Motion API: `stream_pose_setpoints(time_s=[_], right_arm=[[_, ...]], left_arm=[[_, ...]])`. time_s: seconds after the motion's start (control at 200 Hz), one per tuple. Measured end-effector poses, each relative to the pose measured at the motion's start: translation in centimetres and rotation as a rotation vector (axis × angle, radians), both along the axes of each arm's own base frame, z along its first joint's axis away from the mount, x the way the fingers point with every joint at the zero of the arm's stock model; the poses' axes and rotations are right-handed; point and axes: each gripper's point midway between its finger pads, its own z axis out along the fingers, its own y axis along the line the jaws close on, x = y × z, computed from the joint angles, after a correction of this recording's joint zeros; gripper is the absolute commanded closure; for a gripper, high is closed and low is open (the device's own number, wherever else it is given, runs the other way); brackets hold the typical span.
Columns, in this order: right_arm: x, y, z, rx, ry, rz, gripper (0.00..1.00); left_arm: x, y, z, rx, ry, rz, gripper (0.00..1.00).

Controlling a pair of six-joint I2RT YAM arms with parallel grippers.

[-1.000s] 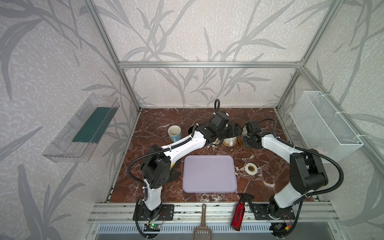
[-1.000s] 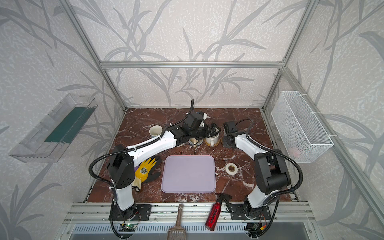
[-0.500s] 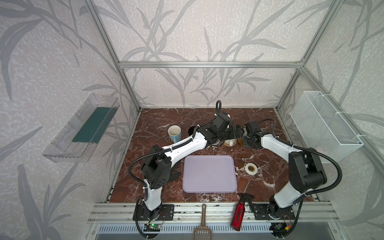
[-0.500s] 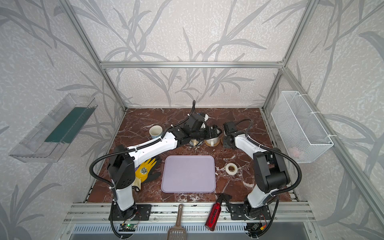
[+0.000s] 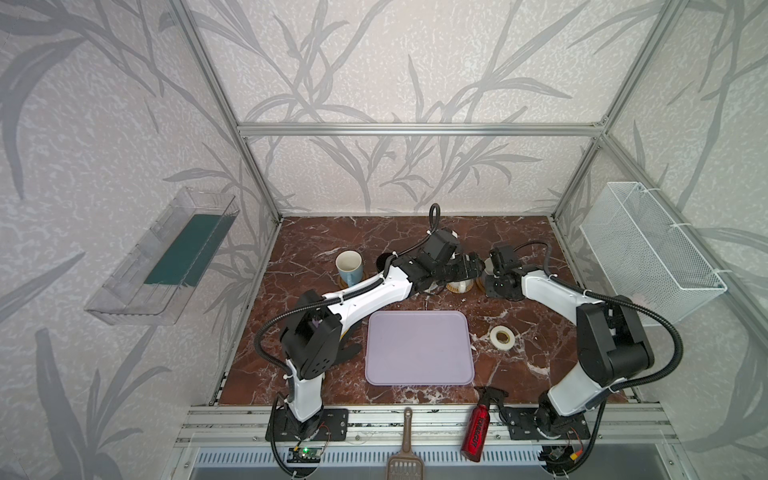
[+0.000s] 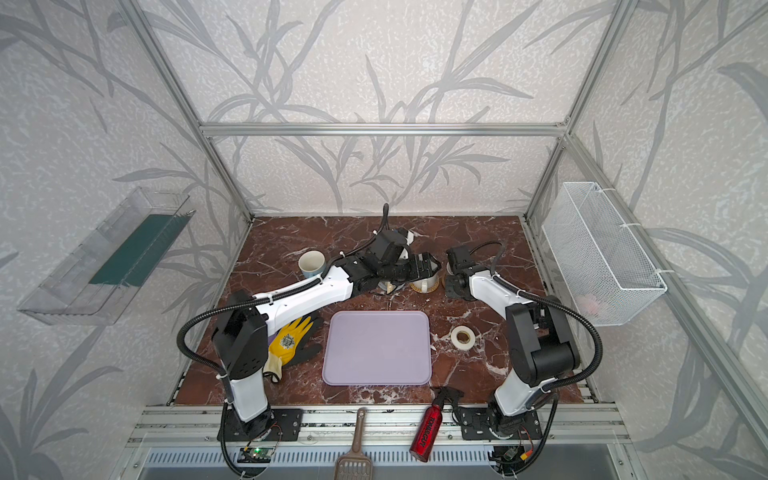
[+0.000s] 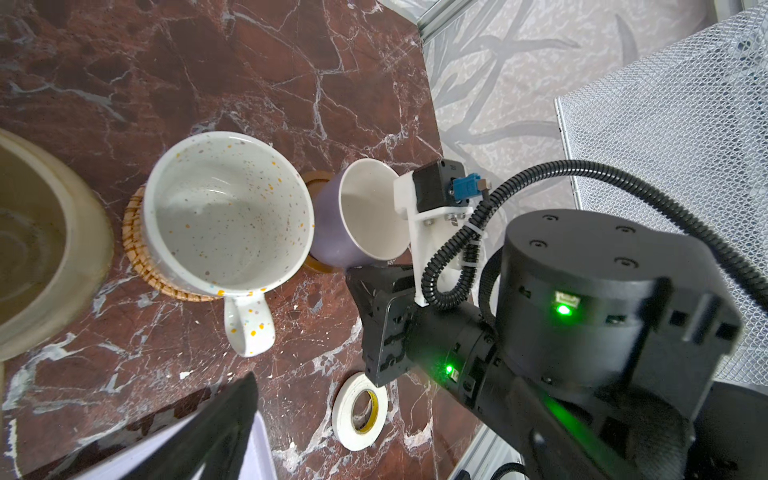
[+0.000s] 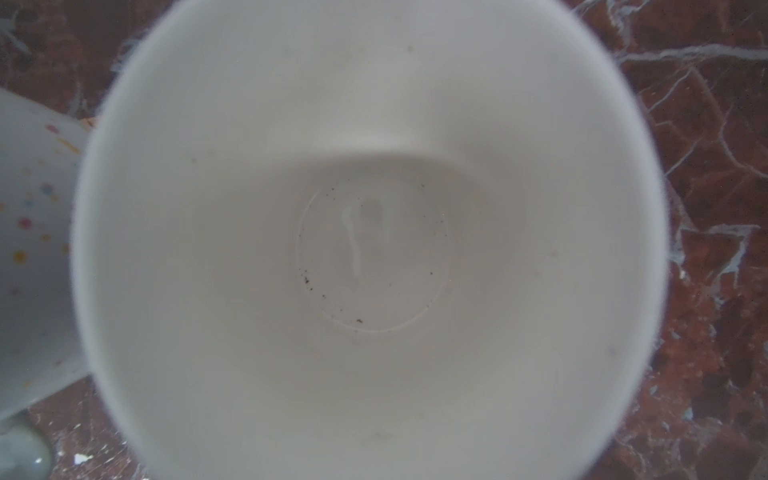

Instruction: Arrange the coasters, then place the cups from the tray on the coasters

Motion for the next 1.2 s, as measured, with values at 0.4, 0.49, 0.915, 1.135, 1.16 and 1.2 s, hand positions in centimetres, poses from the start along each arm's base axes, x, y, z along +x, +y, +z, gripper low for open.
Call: stream_pose_setpoints(time_s=[0.4,0.49,0.915,1.135,1.16,1.2], right_arm=[[-0.3,-0.2,-0.1,-0.013,0.012,0.001,0.53],[-0.3,-0.2,-0.1,-0.015,0.015,0.004,0.39],[-1.6,-0.3,3.9,0.029,-0.125,0.009,0.01],[-3.7,-0.2,7.9,0.075,-0.290,0.025,0.01],[-4.0,-0.3,8.1,0.079,-0.303,0.026,0.01],[-4.5,-0.4,8.4,0.084,-0.324,0.029,0.01]], left_arm=[[-0.6,0.7,0.1,0.000,-0.003,0.002,0.03],[-0.6,0.7,0.2,-0.003,-0.007,0.003,0.03],[-1.8,4.1,1.5,0.011,-0.102,0.047,0.01],[-3.8,10.7,1.8,0.089,-0.210,0.109,0.01],[-3.8,11.7,1.7,0.096,-0.216,0.120,0.01],[-3.8,13.2,1.4,0.110,-0.223,0.142,0.01]])
